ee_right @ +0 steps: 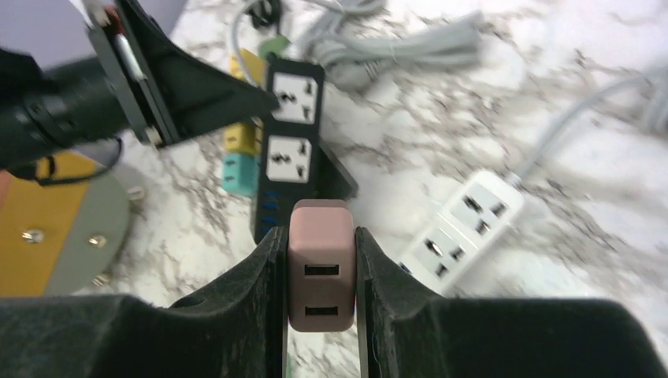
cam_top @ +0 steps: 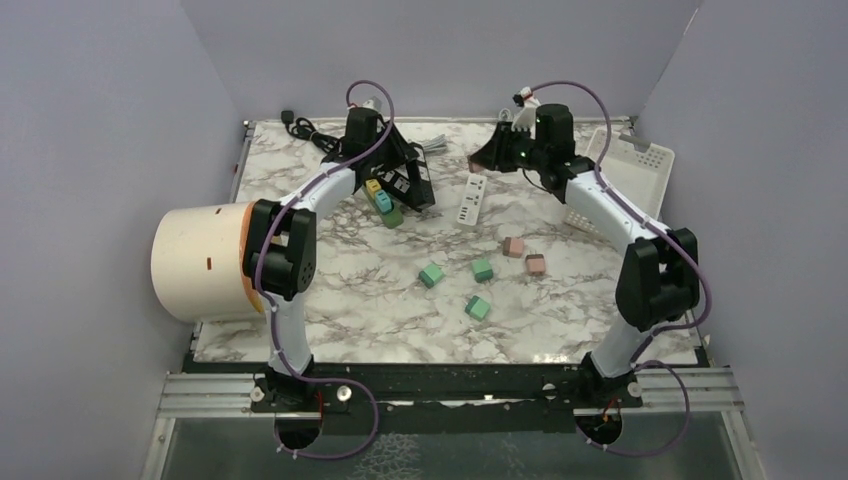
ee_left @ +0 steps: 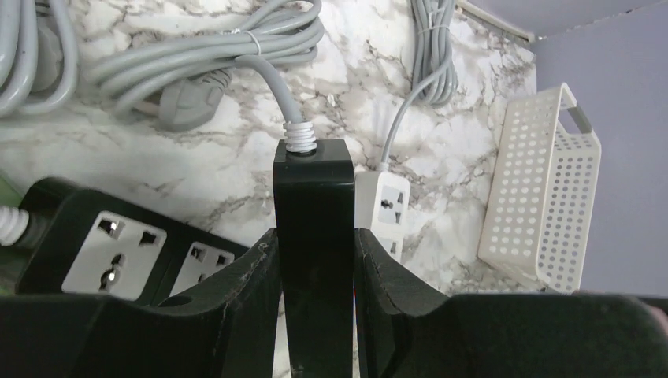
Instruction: Pull the plug off the socket
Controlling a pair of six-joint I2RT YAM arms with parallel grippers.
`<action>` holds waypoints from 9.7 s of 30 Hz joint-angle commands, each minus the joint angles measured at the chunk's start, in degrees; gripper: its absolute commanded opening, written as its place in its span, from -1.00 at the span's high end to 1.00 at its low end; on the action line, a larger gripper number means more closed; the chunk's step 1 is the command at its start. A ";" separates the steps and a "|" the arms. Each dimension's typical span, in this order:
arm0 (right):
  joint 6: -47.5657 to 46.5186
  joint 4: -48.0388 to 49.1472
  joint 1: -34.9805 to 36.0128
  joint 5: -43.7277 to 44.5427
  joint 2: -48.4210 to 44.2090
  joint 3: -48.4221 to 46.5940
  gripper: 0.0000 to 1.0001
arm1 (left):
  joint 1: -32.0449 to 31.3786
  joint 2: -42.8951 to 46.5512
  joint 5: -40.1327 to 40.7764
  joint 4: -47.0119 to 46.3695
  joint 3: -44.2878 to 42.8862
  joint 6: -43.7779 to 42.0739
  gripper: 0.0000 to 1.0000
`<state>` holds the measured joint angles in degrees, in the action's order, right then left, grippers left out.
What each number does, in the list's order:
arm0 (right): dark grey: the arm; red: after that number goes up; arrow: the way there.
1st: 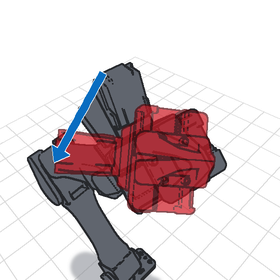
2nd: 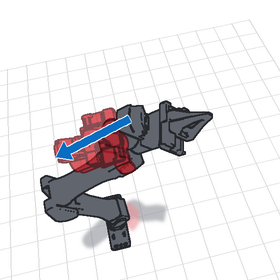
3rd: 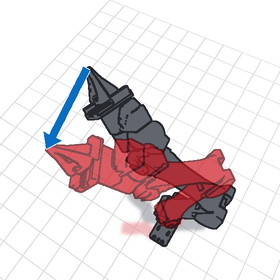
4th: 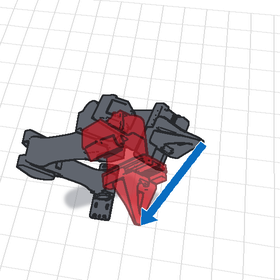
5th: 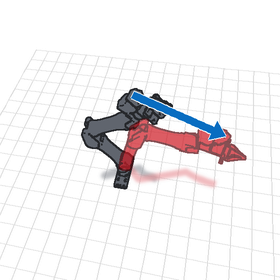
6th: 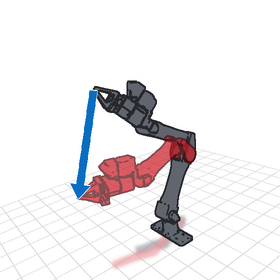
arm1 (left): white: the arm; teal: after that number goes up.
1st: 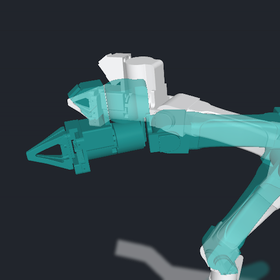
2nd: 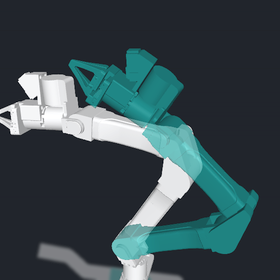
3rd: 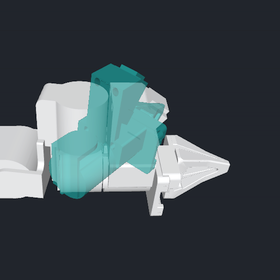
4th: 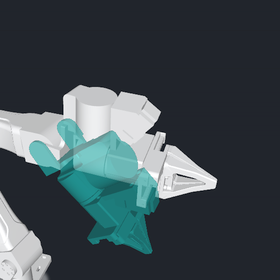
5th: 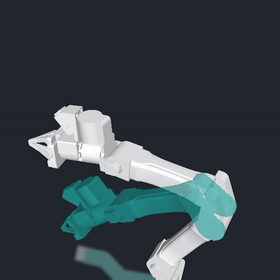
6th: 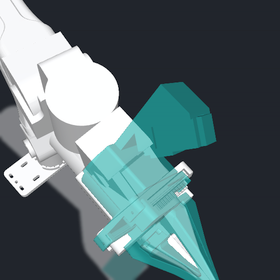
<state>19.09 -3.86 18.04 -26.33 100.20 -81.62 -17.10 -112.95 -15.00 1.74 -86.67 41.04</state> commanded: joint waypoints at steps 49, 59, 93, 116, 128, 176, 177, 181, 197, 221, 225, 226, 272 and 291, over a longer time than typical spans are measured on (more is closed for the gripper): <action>7.46 -14.54 12.45 -8.87 39.33 -43.03 0.15 | 20.68 23.20 -6.72 5.96 18.65 -4.40 -0.96; 10.26 -13.69 13.85 -13.17 38.93 -36.27 0.20 | 20.71 21.79 -7.90 5.02 20.42 -4.34 -0.95; 4.75 13.71 16.42 -0.75 30.17 -22.51 -0.51 | 20.71 22.18 -7.86 4.91 26.47 -5.40 -0.94; -9.37 -2.14 24.47 19.24 39.35 -37.67 -0.47 | 20.71 24.00 -6.44 5.14 29.07 -6.33 -0.94; -11.04 -4.85 24.89 18.71 42.96 -38.22 -0.25 | 21.12 23.78 -5.62 5.12 29.84 -5.51 -0.93; -4.40 7.72 24.93 4.33 19.29 -18.71 0.98 | 17.59 13.30 -8.83 -23.28 38.09 27.20 -0.90; -4.07 7.72 24.91 4.15 19.25 -18.89 0.98 | 17.36 12.96 -8.79 -23.41 37.98 27.18 -0.89; -2.49 8.38 24.92 3.17 19.11 -19.52 0.98 | 16.13 12.30 -8.55 -24.49 37.85 27.57 -0.78; -0.45 8.84 23.93 1.37 11.79 -15.45 0.99 | 15.26 10.40 -5.10 -28.70 38.74 30.20 1.00; -15.84 0.27 27.93 18.83 5.42 -17.00 0.98 | 15.19 10.89 -0.75 -22.70 37.78 24.95 1.00; -11.02 1.73 23.88 9.94 3.20 -13.54 0.98 | 15.20 11.16 -0.40 -22.18 37.26 24.48 1.00; -5.24 3.66 20.68 -2.01 3.71 -12.77 0.98 | 15.17 11.17 -0.33 -22.02 37.13 24.37 1.00; -10.08 -8.53 29.02 -20.05 26.18 -13.17 0.98 | 15.68 8.97 -1.59 -16.40 26.82 16.42 1.00; -15.30 -3.15 30.02 -0.16 18.04 -10.98 -0.35 | 16.30 10.07 -3.93 -18.24 28.54 13.79 1.00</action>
<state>5.74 -15.00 48.42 -32.58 127.68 -95.07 -1.34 -104.27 -16.10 -10.98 -57.69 56.16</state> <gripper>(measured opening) 0.655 0.386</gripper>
